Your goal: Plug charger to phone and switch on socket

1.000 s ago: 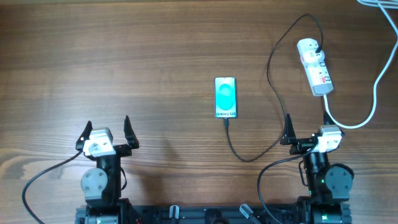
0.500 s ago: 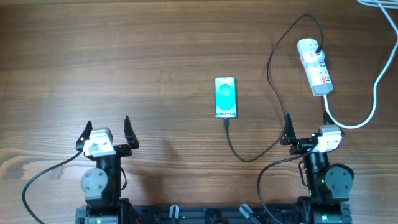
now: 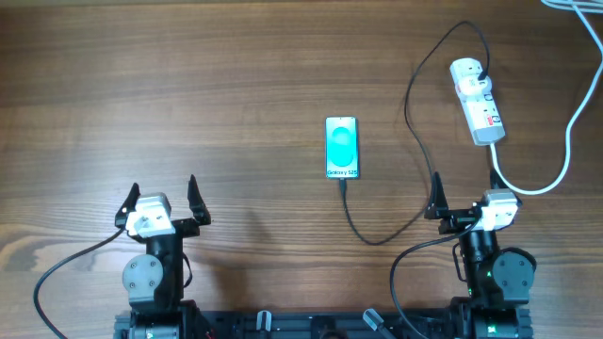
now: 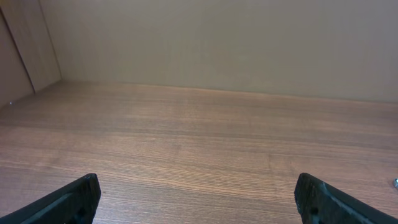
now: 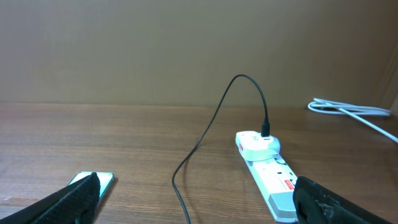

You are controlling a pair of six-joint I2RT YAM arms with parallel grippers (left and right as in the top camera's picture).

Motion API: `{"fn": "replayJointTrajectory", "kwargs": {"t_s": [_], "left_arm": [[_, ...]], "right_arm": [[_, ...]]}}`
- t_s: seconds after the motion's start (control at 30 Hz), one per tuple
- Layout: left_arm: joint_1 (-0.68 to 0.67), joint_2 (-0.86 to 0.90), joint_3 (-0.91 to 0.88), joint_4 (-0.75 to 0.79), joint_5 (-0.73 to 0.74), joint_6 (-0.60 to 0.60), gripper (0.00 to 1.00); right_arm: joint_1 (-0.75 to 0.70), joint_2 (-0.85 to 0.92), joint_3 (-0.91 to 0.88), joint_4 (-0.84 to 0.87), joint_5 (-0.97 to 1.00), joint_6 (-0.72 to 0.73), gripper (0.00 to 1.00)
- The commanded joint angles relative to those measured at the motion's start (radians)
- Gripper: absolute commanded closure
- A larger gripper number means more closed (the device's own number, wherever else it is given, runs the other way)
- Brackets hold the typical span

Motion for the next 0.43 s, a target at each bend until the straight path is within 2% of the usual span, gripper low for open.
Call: {"fn": "replayJointTrajectory", "kwargs": {"t_s": [0.0, 0.4], "left_arm": [[0.008, -0.011, -0.004, -0.002, 0.012, 0.020, 0.00], [0.008, -0.011, -0.004, -0.002, 0.012, 0.020, 0.00]], "right_arm": [[0.005, -0.009, -0.001, 0.002, 0.014, 0.005, 0.00], [0.005, -0.009, -0.001, 0.002, 0.014, 0.005, 0.01]]}}
